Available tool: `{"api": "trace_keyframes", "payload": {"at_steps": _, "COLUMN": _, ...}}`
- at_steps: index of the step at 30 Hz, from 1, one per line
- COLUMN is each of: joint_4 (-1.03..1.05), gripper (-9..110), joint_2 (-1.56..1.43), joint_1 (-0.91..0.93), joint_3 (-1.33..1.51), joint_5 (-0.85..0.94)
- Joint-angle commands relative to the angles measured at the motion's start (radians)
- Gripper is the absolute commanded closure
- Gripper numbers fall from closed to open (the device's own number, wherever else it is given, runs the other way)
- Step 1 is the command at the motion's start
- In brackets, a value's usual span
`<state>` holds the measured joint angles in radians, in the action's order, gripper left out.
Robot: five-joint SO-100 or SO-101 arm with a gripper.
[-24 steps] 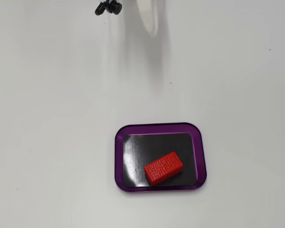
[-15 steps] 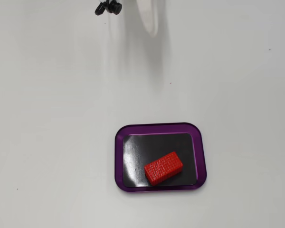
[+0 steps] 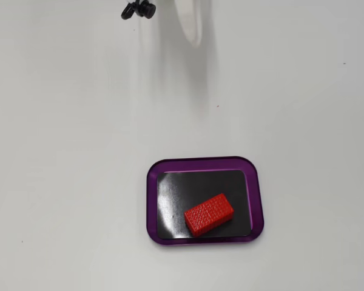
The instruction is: Remove the cube from the box.
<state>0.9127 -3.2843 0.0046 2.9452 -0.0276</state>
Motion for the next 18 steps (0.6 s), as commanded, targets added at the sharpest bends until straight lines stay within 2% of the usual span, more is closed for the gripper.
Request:
{"api": "trace_keyframes", "payload": {"at_steps": 1, "joint_4": -0.005, "gripper": 102, "joint_2": -0.040, "joint_1": 0.005, "joint_3": 0.002, "joint_5": 0.000}}
{"api": "trace_keyframes", "payload": {"at_steps": 6, "joint_4": -0.005, "gripper": 102, "joint_2": -0.025, "joint_1": 0.017, "joint_3": -0.026, "joint_5": 0.003}}
{"api": "trace_keyframes", "payload": {"at_steps": 12, "joint_4": 0.005, "gripper": 102, "joint_2": -0.014, "joint_1": 0.167, "joint_3": -0.163, "joint_5": 0.012}}
{"api": "trace_keyframes", "payload": {"at_steps": 18, "joint_4": -0.008, "gripper": 102, "joint_2": 0.282, "joint_1": 0.189, "joint_3": -0.391, "joint_5": 0.054}}
